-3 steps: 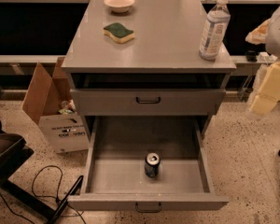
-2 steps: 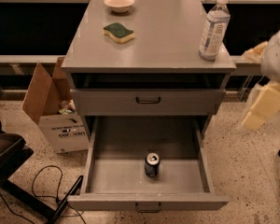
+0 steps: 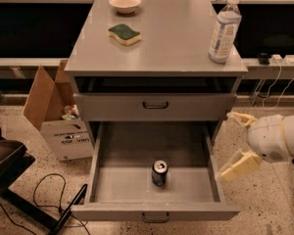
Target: Pick pepsi can from middle drawer and place on counter
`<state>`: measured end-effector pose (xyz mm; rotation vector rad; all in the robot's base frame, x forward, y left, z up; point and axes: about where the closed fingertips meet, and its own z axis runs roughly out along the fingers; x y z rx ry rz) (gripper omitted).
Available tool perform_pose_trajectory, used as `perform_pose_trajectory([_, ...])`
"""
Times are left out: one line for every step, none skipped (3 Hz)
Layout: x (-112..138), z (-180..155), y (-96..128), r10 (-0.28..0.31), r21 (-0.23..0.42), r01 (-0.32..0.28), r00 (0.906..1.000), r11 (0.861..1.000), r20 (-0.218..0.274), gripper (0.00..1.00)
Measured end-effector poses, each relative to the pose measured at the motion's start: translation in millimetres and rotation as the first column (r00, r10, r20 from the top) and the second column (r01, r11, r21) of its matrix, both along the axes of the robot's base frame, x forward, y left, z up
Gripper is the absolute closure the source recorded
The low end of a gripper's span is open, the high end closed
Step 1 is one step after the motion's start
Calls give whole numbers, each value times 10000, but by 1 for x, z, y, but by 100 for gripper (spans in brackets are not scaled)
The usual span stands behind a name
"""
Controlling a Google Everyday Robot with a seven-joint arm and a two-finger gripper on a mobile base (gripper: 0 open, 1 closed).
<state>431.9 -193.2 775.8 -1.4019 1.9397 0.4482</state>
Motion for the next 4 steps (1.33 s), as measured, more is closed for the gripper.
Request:
perform_pose_trajectory([22,-28,7,-278,1317,138,9941,9912,1050,0])
perform_pose_trajectory([40,-50,14,-560,2466,106,9824,9691,1780,0])
perform_pose_trajectory([39,-53,20,-449,2373,35,9845,9714,1693,0])
perform_pose_trajectory([41,-90,46,-433,3007,-77,9858,9537,1625,0])
